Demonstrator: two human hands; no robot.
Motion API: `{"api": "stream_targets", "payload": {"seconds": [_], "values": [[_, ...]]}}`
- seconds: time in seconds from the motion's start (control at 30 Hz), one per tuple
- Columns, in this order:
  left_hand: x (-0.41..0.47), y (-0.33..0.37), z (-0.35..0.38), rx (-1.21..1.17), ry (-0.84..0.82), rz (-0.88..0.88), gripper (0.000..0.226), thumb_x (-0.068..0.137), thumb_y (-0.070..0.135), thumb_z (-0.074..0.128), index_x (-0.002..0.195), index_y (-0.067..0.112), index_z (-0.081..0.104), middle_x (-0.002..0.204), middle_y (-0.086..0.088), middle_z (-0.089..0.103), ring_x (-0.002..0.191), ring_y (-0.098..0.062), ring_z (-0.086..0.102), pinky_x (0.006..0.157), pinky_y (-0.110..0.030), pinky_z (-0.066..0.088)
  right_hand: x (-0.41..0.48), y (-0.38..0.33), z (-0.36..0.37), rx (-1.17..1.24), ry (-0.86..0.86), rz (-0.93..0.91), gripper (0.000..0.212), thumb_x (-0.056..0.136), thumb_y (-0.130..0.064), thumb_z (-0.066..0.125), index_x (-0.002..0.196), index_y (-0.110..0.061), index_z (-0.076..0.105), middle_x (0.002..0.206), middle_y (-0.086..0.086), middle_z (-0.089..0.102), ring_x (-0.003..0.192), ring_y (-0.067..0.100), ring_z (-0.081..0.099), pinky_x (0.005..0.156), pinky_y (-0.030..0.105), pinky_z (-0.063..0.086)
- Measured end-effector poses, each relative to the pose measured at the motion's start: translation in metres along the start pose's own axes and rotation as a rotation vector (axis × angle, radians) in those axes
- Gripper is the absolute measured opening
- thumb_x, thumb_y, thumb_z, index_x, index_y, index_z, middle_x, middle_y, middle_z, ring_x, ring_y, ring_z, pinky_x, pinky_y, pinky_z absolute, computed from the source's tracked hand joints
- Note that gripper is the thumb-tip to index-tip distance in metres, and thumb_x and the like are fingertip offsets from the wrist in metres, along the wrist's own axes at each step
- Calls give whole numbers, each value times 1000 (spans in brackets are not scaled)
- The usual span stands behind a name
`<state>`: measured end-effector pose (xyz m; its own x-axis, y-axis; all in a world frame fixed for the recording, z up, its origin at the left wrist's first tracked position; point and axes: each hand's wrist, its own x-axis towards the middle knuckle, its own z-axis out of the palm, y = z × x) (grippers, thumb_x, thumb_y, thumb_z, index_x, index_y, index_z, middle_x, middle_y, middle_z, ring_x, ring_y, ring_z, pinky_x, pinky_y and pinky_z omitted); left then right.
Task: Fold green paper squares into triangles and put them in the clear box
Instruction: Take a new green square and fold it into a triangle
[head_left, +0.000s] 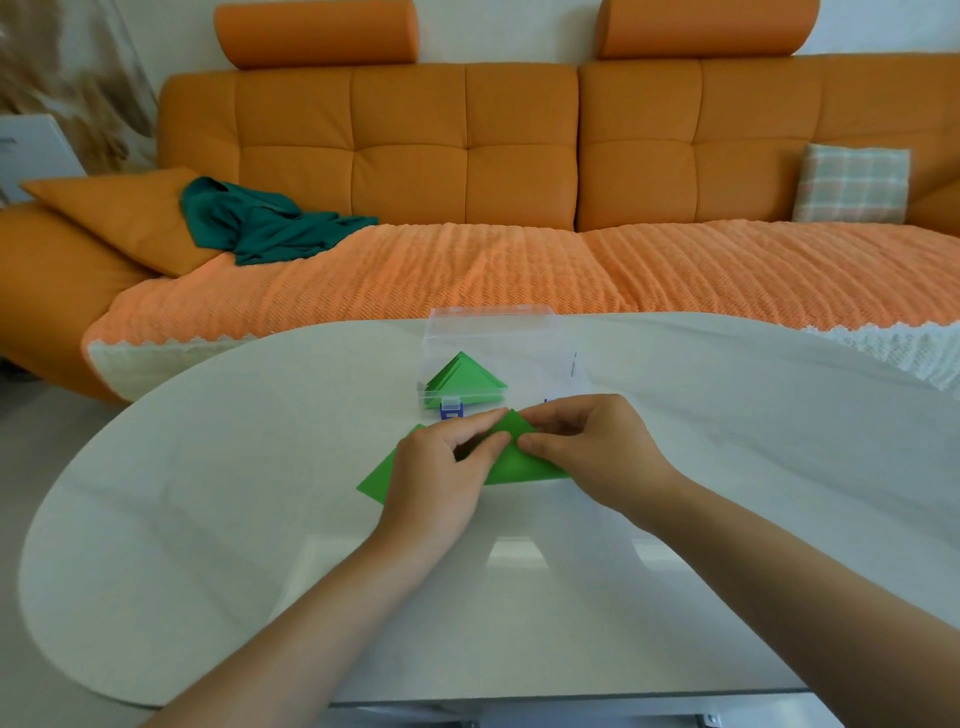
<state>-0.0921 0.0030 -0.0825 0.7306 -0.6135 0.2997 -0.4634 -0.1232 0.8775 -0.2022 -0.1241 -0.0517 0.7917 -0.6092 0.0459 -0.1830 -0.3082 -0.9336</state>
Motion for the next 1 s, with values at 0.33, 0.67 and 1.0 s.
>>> {"api": "stream_targets", "payload": {"seconds": [0.33,0.67,1.0], "values": [[0,0,1,1,38,-19,23,87,24,74,110,29,75,92,29,68,89,18,61,79,-2,44,2,4,1,18,17,2,15,85,-13,74,93,-25,79,78,-11,76,71,-1,69,63,9,47],[-1,1,4,-23,64,2,23,86,22,75,109,25,75,100,22,71,94,19,61,81,-1,42,4,8,1,-3,11,-35,16,88,-14,71,100,-21,79,85,-10,77,78,0,70,68,10,48],[-2,2,6,-38,78,17,21,89,23,72,109,26,76,97,22,73,93,15,63,83,-6,46,-1,8,7,-308,19,-228,27,99,-24,54,114,-36,72,89,-14,65,83,5,59,74,19,44]]}}
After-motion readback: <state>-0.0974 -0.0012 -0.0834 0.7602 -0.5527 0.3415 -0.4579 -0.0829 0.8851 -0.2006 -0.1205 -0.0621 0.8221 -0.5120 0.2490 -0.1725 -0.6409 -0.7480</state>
